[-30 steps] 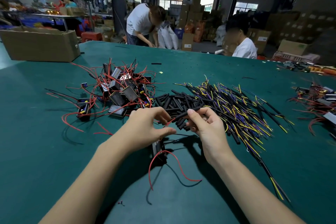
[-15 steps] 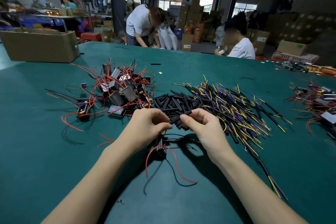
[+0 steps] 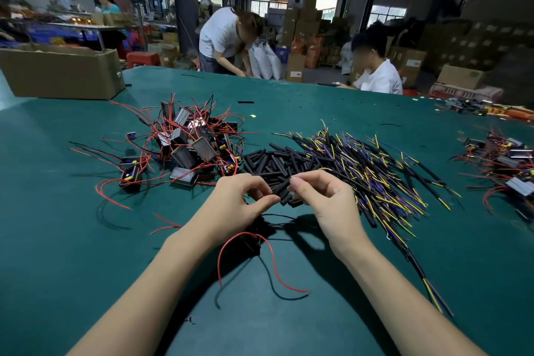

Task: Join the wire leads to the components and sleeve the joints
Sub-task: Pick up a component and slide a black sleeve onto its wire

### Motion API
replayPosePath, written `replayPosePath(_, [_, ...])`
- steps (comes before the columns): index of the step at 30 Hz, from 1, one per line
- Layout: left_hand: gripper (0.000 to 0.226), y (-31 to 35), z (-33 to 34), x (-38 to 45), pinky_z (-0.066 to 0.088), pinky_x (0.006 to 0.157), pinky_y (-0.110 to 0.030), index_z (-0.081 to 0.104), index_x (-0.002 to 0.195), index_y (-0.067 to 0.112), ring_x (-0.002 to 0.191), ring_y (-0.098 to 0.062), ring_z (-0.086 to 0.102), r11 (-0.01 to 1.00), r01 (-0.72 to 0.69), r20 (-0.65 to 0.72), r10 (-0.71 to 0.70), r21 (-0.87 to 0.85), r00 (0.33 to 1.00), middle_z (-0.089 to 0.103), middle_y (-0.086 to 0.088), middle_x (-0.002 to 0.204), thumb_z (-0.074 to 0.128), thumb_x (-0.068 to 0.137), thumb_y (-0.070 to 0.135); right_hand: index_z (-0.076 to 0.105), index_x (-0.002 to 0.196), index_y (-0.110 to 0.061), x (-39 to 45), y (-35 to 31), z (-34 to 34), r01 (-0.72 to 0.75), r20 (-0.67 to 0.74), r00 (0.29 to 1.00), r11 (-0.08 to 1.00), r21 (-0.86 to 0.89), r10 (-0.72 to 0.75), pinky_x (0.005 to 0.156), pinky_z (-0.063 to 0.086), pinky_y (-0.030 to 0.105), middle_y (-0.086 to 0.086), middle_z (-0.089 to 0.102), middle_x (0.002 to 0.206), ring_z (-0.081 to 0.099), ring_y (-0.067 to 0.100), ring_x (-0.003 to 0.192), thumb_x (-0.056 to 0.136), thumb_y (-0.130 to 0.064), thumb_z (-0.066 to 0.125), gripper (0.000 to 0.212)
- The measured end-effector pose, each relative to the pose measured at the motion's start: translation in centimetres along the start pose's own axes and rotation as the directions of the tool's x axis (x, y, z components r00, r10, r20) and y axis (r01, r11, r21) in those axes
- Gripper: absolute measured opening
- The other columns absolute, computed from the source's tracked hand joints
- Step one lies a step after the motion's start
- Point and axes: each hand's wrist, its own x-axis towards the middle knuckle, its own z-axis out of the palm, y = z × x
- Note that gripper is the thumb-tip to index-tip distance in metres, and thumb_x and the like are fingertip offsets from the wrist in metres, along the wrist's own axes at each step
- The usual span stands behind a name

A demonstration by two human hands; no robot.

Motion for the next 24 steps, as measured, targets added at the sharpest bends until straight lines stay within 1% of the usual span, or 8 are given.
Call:
replayPosePath(6, [0.014,-0.1,-1.7,0.2,0.041,0.092,-0.033,0.064,0.075,0.025,0.092,-0.012,0.056,0.991,-0.002,0.114,-0.014,0.134,0.993,0.063,0.007,0.088,0.071,0.083,0.035,0.068,0.082,-0.011,0.2,-0.3,-0.4,-0.021,-0.04,0.999,0.997,0.072,0.024,0.063,0.044,0.009,0.001,0.073,0.075,0.063,0.002,0.067,0.088,-0.008,0.065,0.007])
replayPosePath(9, [0.016,0.2,-1.4,0.1,0.041,0.097,-0.033,0.067,0.091,0.027,0.099,-0.009,0.058,0.993,0.0,0.108,-0.013,0.118,0.994,0.066,0.008,0.097,0.071,0.081,0.039,0.068,0.082,-0.014,0.2,-0.3,-0.2,-0.029,-0.037,0.999,0.996,0.079,0.032,0.065,0.046,0.01,-0.002,0.072,0.074,0.064,0.002,0.068,0.088,-0.009,0.065,0.009])
replayPosePath(11, [0.031,0.8,-0.7,0.0,0.042,0.091,-0.017,0.067,0.107,0.025,0.097,0.0,0.061,1.0,0.004,0.052,-0.003,-0.009,0.999,0.069,0.01,0.098,0.072,0.08,0.039,0.068,0.082,-0.015,0.3,-0.4,-0.2,-0.021,-0.017,1.0,0.997,0.071,0.023,0.069,0.047,0.012,-0.004,0.072,0.075,0.063,0.004,0.072,0.088,-0.011,0.065,0.008])
replayPosePath(13, [0.026,1.6,0.0,0.0,0.039,0.078,-0.004,0.068,0.106,0.02,0.086,0.007,0.062,0.991,-0.022,-0.018,0.02,-0.129,1.0,0.071,0.01,0.091,0.072,0.082,0.03,0.068,0.081,-0.015,0.2,-0.5,-0.2,-0.016,0.01,1.0,0.997,0.081,0.015,0.071,0.046,0.013,-0.005,0.071,0.074,0.063,0.004,0.073,0.088,-0.01,0.065,0.009])
replayPosePath(15, [0.008,2.1,0.7,0.1,0.042,0.071,-0.005,0.071,0.091,0.014,0.075,0.005,0.064,0.977,-0.039,-0.07,0.025,-0.21,0.997,0.072,0.009,0.081,0.07,0.086,0.019,0.068,0.08,-0.015,0.2,-0.4,-0.1,-0.008,0.026,1.0,0.997,0.076,0.006,0.071,0.047,0.013,-0.006,0.069,0.073,0.061,0.005,0.073,0.087,-0.008,0.066,0.009])
replayPosePath(17, [0.01,2.1,0.9,0.1,0.049,0.068,-0.016,0.068,0.079,0.01,0.07,-0.004,0.066,0.969,-0.027,-0.072,0.01,-0.247,0.997,0.071,0.005,0.073,0.068,0.088,0.015,0.069,0.08,-0.015,0.1,-0.4,-0.1,0.004,0.036,0.999,0.999,0.053,-0.006,0.07,0.046,0.013,-0.006,0.068,0.073,0.06,0.005,0.072,0.086,-0.008,0.067,0.009])
replayPosePath(21, [0.014,1.9,0.8,0.1,0.052,0.071,-0.028,0.059,0.081,0.006,0.071,-0.014,0.068,0.957,0.007,0.037,0.004,-0.289,0.999,0.072,-0.001,0.072,0.061,0.092,0.015,0.07,0.077,-0.016,0.3,-0.3,-0.4,0.001,0.01,1.0,0.999,0.032,-0.001,0.067,0.045,0.011,-0.006,0.067,0.07,0.058,0.005,0.07,0.085,-0.008,0.069,0.012])
replayPosePath(24, [0.014,1.6,1.2,-0.1,0.048,0.06,-0.025,0.053,0.084,0.011,0.059,-0.013,0.063,0.956,0.046,0.087,-0.022,-0.289,0.996,0.07,-0.002,0.066,0.058,0.094,0.02,0.07,0.079,-0.014,0.5,-0.1,-0.4,-0.03,0.024,0.999,0.999,0.011,0.03,0.064,0.043,0.009,-0.006,0.068,0.07,0.058,0.002,0.067,0.085,-0.009,0.068,0.008])
